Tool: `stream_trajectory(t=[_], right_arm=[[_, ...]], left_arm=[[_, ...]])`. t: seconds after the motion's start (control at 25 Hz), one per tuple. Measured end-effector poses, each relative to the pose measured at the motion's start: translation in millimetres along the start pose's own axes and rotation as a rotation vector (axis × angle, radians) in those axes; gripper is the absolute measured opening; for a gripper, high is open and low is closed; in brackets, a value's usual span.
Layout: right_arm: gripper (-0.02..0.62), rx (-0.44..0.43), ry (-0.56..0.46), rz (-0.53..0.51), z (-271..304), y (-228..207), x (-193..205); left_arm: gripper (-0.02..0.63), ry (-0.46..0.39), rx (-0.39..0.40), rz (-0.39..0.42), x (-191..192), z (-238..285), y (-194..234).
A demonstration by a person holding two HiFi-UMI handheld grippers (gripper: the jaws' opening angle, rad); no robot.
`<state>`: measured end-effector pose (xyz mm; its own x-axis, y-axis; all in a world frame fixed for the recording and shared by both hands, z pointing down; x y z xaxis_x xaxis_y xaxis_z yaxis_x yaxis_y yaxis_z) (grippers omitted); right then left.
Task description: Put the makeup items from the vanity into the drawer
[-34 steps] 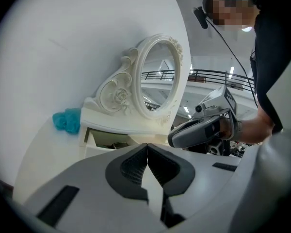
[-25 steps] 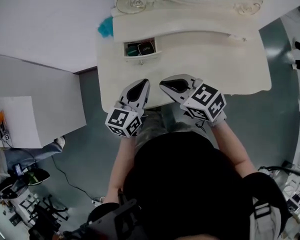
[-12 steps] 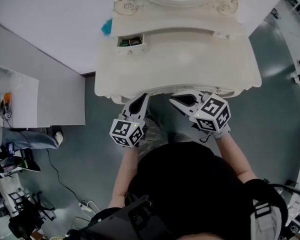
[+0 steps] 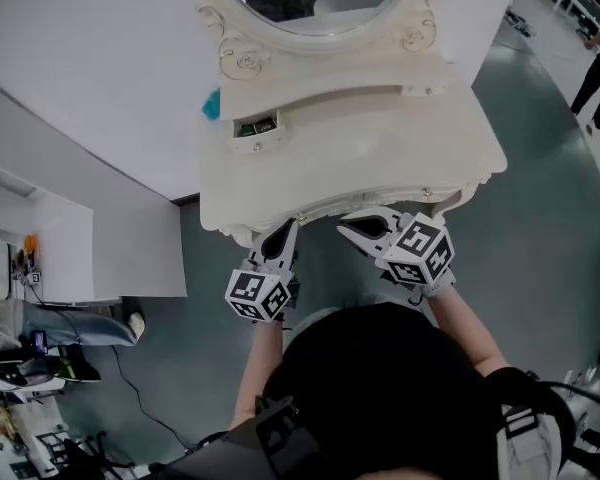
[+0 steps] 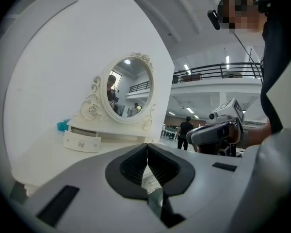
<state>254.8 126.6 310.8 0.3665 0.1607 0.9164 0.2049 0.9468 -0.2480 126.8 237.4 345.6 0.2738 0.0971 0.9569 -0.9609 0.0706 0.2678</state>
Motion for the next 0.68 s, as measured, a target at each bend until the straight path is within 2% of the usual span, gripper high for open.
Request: stream_trajectory(t=[0.2,0.4,0.52,0.68], right_arm=[[0.021,-0.012,0.027,0.04,6,34,9],[0.021,-0.017,0.036,0.03,21,66,20],[0.021,-0.036,0.05,0.049,24,86,29],[0.021,-0.086,0.088,0.07,25,122,44]], left_arm=[[0.014,0.01,0.025,-0.053,-3,-30,-2],[0.015,0.07,0.101,-0.121,27,-62,-5],[0.015,0.079,0.133,-0.209,42,-79,-11],[0.015,0.059,0.123,-0.322,58,-109,-24]])
Point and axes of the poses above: the fingertips, and each gripper's own axes: z forward along the fingers, y to its left, x out of its underside, the point moved 6 cm from there along -z, backward along the fingers, and after that the axes turned 2 degrees about -y, right-handed, at the moved point
